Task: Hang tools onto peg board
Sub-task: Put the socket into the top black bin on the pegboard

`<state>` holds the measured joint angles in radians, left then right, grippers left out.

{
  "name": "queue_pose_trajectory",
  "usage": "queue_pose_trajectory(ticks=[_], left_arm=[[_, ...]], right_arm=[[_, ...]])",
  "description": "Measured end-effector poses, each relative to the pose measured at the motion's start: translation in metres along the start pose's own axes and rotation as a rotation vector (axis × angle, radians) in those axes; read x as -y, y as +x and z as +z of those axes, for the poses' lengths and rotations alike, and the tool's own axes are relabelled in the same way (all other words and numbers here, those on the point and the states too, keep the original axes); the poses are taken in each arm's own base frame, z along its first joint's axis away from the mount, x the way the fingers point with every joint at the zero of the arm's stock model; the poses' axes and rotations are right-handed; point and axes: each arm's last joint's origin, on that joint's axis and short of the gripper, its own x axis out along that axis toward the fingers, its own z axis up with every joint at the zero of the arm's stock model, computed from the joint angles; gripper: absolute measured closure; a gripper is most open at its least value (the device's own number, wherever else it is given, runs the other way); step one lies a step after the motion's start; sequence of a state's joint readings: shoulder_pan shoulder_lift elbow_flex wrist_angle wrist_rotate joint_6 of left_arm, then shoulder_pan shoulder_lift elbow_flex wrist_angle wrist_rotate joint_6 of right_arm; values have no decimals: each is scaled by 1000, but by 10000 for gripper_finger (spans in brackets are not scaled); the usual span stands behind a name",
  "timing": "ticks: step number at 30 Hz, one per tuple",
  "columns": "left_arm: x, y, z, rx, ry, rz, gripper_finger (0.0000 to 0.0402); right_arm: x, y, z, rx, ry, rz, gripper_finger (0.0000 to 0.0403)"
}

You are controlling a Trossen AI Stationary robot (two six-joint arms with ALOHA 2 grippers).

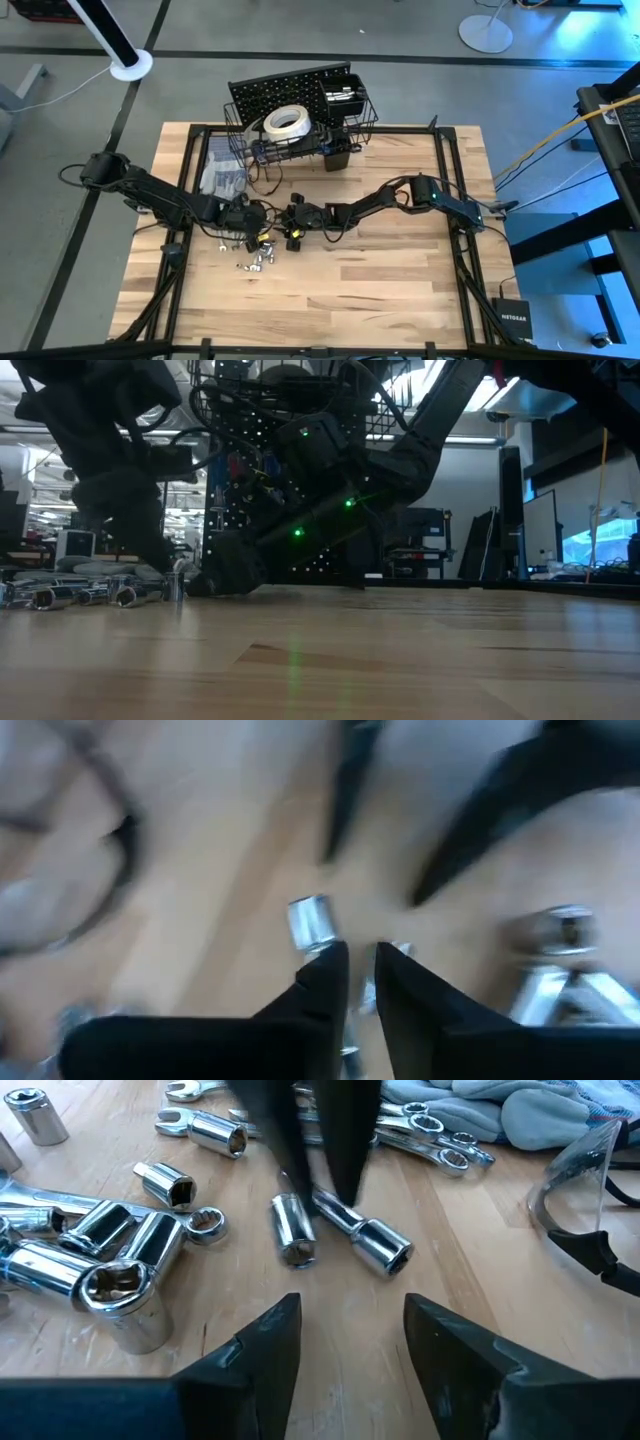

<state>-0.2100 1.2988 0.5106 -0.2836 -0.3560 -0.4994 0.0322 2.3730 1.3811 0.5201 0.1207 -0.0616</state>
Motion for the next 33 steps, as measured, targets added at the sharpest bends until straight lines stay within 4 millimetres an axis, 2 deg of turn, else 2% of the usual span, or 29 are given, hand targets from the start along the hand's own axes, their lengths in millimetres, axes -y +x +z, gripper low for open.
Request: queue_pose_trajectory(ticks=[4, 8, 12, 16, 22, 33], left_arm=[[4, 0, 4, 24, 15, -62, 309], [4, 1, 1, -23, 1, -93, 265], [4, 3, -6, -50, -21, -115, 244], [6, 3, -12, -66, 0, -124, 244], [7, 5, -22, -59, 62, -138, 267], [5, 11, -26, 62, 96, -123, 293]], right_arm=[[0, 0, 0, 0, 0, 0, 219], [0, 0, 0, -1, 0, 0, 219], [0, 0, 0, -2, 0, 1, 219], [0, 0, 0, -2, 0, 1, 219], [0, 0, -1, -2, 0, 1, 219], [0, 0, 0, 0, 0, 1, 219]])
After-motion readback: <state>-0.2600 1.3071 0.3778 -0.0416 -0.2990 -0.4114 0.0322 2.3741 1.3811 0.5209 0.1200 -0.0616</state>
